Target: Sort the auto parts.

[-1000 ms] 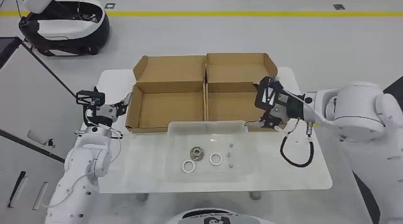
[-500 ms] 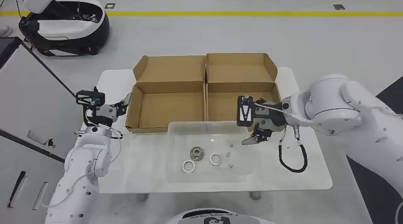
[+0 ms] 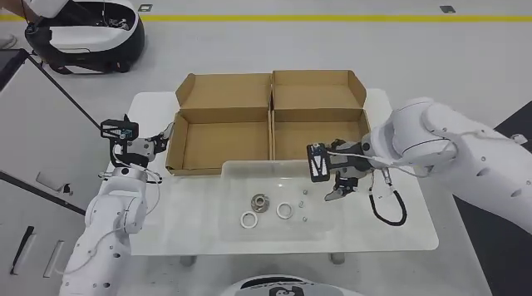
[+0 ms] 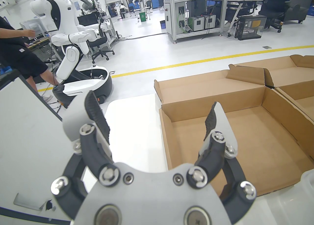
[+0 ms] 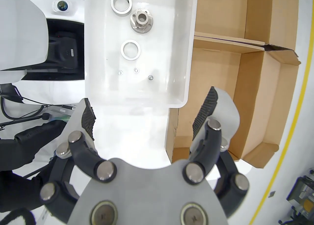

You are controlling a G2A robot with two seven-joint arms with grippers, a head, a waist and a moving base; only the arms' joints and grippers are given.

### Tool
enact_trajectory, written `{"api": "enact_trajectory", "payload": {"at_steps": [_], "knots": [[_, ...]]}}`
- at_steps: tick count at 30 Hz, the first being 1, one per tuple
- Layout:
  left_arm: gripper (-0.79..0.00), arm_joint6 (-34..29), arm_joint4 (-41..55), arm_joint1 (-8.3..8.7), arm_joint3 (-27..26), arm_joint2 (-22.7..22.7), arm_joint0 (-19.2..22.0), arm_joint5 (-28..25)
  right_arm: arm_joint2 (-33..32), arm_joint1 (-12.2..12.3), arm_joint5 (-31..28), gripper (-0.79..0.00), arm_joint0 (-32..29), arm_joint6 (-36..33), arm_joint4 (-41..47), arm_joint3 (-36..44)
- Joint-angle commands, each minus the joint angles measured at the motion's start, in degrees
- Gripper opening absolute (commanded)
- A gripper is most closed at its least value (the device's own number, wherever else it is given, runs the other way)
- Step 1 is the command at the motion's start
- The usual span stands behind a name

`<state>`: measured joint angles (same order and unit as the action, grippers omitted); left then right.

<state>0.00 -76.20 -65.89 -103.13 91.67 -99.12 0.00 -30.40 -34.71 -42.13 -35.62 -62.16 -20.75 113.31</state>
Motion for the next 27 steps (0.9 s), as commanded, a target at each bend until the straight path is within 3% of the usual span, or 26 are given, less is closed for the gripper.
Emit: {"api": "enact_trajectory", "payload": {"at_steps": [1,12,27], "knots": [[0.0,0.0,0.0,0.0,0.0,0.0,0.0,0.0,1.8,-0.3,-0.3,0.0,1.9,0.3,0.4,-0.4],[0.0,0.0,0.0,0.0,0.0,0.0,0.0,0.0,11.0,-3.7,-1.1,0.0,8.9,1.1,-0.4,-2.5],[0.0,0.0,0.0,0.0,0.0,0.0,0.0,0.0,17.6,-9.2,-0.5,0.0,10.8,0.5,-3.9,-7.7]]}}
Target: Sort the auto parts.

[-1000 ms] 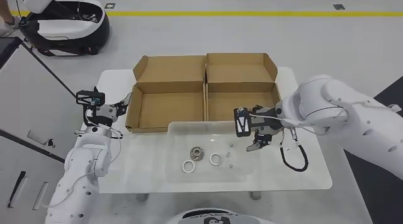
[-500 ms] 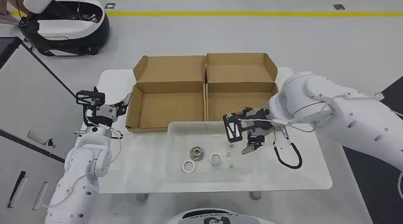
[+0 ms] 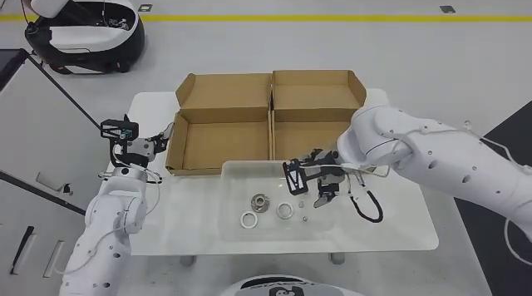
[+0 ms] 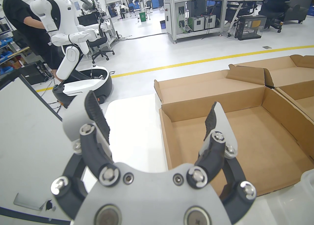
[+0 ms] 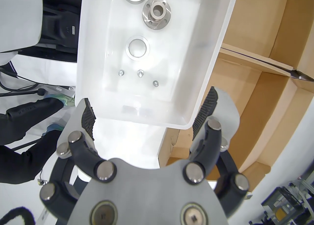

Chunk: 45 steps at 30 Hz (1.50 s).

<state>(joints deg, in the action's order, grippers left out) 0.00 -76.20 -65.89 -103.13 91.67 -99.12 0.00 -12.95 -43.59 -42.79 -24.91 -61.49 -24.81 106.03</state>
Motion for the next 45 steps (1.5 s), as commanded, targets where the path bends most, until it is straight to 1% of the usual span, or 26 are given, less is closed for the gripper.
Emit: {"api": "enact_trajectory", "payload": {"at_steps": [1,6,13,35,41,45], "knots": [[0.0,0.0,0.0,0.0,0.0,0.0,0.0,0.0,0.4,-0.6,0.4,0.0,0.1,-0.4,0.3,-0.8],[0.0,0.0,0.0,0.0,0.0,0.0,0.0,0.0,1.3,-2.0,1.4,0.0,0.2,-1.4,0.7,-2.2],[0.0,0.0,0.0,0.0,0.0,0.0,0.0,0.0,2.2,-3.4,1.9,0.0,-0.5,-1.9,0.3,-3.3],[0.0,0.0,0.0,0.0,0.0,0.0,0.0,0.0,2.8,-5.4,3.3,0.0,-5.0,-2.4,-3.1,-4.4],[0.0,0.0,0.0,0.0,0.0,0.0,0.0,0.0,2.6,-5.8,4.9,0.0,-6.0,-2.3,-3.9,-5.0],[0.0,0.0,0.0,0.0,0.0,0.0,0.0,0.0,2.6,-5.8,4.9,0.0,-6.0,-2.3,-3.9,-5.0]]}}
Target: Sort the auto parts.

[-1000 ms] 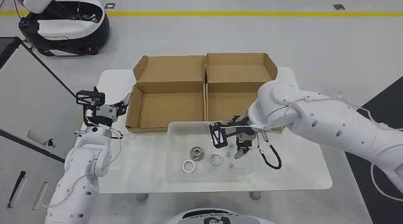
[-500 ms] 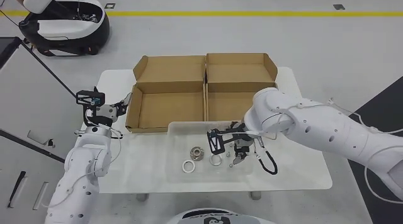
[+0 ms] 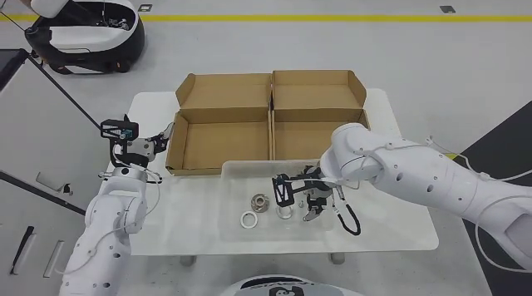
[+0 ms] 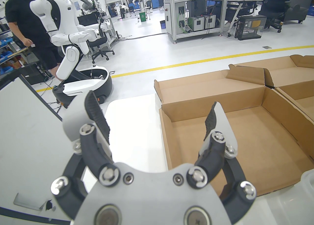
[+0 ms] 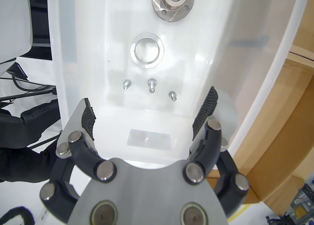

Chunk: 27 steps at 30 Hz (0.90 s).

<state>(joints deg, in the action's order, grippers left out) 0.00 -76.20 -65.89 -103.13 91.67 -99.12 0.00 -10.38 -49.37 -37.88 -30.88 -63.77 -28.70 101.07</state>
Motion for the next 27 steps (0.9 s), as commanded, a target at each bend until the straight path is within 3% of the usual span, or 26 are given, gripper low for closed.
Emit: {"api": "enact_trajectory", "payload": {"at_steps": [1,18,27], "knots": [[0.0,0.0,0.0,0.0,0.0,0.0,0.0,0.0,0.0,0.0,0.0,0.0,0.0,0.0,0.0,0.0],[0.0,0.0,0.0,0.0,0.0,0.0,0.0,0.0,-0.5,0.0,1.0,0.0,-0.5,1.4,-2.2,1.2],[0.0,0.0,0.0,0.0,0.0,0.0,0.0,0.0,-0.8,-0.7,3.6,0.0,0.2,-6.3,-0.7,3.8]]}}
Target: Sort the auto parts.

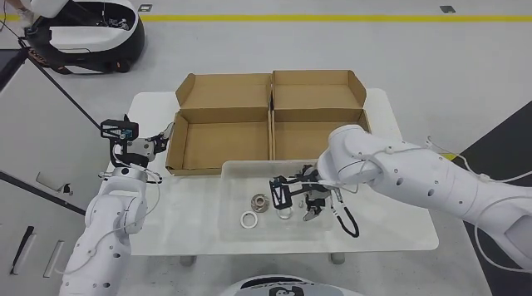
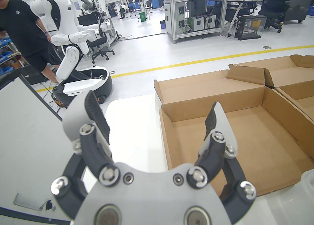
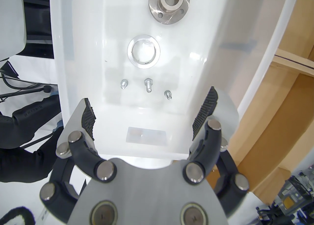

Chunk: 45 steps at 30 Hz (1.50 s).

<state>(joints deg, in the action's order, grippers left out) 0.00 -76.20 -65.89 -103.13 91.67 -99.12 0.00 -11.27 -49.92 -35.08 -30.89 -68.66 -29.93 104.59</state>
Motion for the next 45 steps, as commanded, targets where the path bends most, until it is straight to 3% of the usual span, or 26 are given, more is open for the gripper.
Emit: {"api": "enact_trajectory", "payload": {"at_steps": [1,12,17,19,31,45], "knots": [[0.0,0.0,0.0,0.0,0.0,0.0,0.0,0.0,0.3,-0.3,1.6,0.0,0.4,-2.1,1.1,0.8],[0.0,0.0,0.0,0.0,0.0,0.0,0.0,0.0,1.5,-1.9,6.4,-0.009,1.0,-7.0,3.0,2.5],[0.0,0.0,0.0,0.0,0.0,0.0,0.0,0.0,1.5,-2.2,6.8,-0.317,0.7,-7.3,2.8,2.3],[0.0,0.0,0.0,0.0,0.0,0.0,0.0,0.0,1.5,-2.3,6.9,-0.403,0.6,-7.4,2.7,2.2],[0.0,0.0,0.0,0.0,0.0,0.0,0.0,0.0,1.5,-2.4,7.4,-0.483,-1.0,-7.9,1.5,1.8],[0.0,0.0,0.0,0.0,0.0,0.0,0.0,0.0,1.5,-2.4,8.9,-0.496,-3.5,-9.5,0.0,1.9]]}}
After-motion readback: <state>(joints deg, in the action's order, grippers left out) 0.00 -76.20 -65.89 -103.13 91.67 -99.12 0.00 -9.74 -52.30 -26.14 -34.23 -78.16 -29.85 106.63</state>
